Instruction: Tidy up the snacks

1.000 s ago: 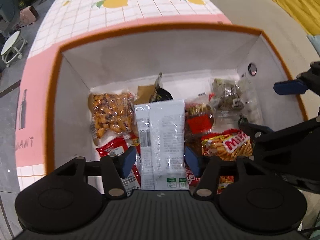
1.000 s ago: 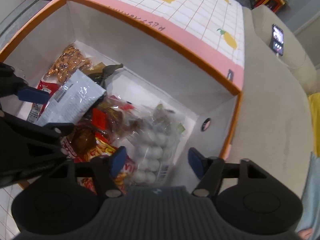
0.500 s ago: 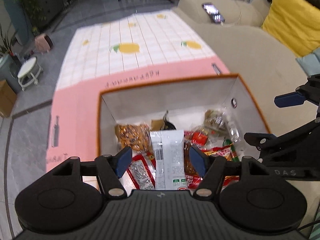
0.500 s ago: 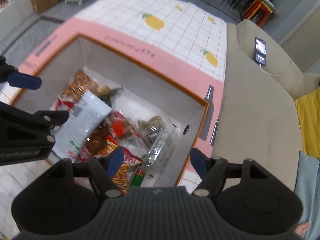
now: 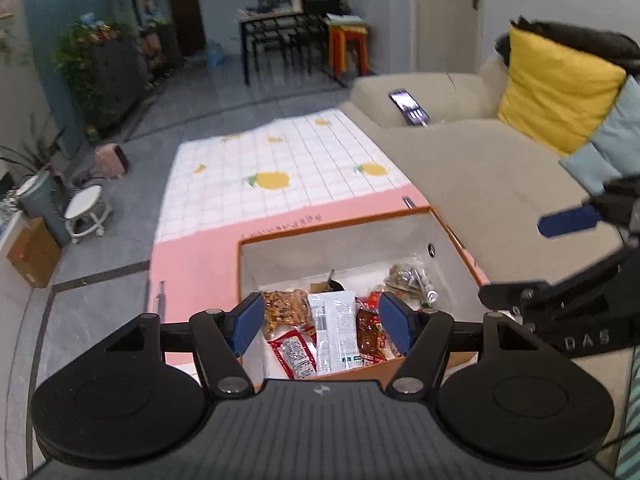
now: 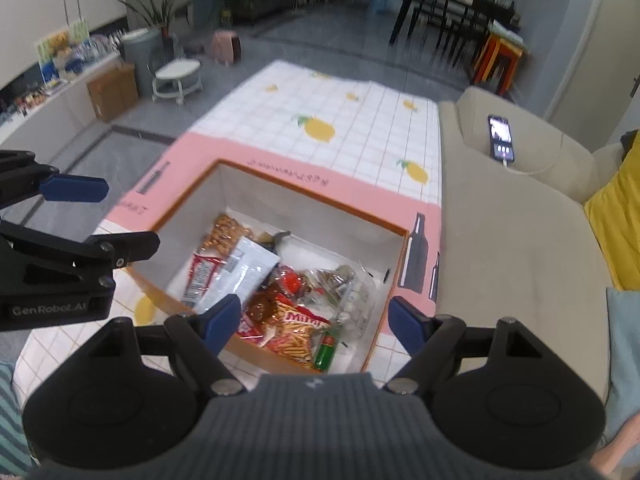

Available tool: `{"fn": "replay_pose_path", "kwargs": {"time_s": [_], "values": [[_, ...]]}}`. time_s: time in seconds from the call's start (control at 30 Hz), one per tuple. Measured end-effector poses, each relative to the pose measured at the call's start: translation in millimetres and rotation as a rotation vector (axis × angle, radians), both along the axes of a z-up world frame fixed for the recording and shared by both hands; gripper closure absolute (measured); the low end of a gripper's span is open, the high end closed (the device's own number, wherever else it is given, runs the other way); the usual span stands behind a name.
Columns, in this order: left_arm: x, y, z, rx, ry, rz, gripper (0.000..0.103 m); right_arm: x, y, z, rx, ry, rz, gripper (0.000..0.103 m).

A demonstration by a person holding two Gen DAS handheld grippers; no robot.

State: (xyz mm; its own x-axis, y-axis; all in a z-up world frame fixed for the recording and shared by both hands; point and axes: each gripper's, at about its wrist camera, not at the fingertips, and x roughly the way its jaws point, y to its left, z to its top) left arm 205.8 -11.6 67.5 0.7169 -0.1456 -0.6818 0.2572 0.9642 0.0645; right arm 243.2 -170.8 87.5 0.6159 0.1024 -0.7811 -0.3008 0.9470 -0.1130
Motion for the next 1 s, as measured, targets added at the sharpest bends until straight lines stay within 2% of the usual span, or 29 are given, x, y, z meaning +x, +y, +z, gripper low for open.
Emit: {"fn": "replay_pose_path", "kwargs": {"time_s": [0.1,0.17,0.23,0.3,0.4,0.63,0.83,1.0], "values": [[-20.8,9.7,1.6,-0.048,-0.048,0.037,0.026,-31.0,-0.7,-0.6,0.004,-0.089,-0.008,0.025],[-36.8,18.1,0.4,-0.098,-0.084,0.071,0.019,-53.4,-1.9,-2.1,0.030,-0.154,-0.007,0.024],[-52.5,27.4,-5.1,-0.139,-0.135,0.099,0.015,-75.3,-4.2,-6.2,0.073,-0.204,-0.026,0.016],[-65.3,33.6,-14.5,-0.145,-0.152,0.146,0.011,-95.7,-5.9,-12.8,0.120,-0.241,-0.061,0.014],[-77.6,38.0,-33.3,-0.131,-0.141,0.198,0.011,-119.7,-1.1,-27.1,0.125,-0.274,-0.118,0.014],[-97.2,42.5,-67.0,-0.097,-0.053,0.236,0.011,-152.9,3.6,-62.7,0.143,-0.292,-0.238,0.014],[-108.2,37.8,-77.0,-0.106,-0.044,0.225,0.011,-161.3,1.0,-88.0,0.143,-0.265,-0.261,0.014],[-111.1,29.0,-90.1,-0.079,-0.007,0.198,0.011,-162.6,-2.1,-96.6,0.166,-0.234,-0.282,0.014]]}}
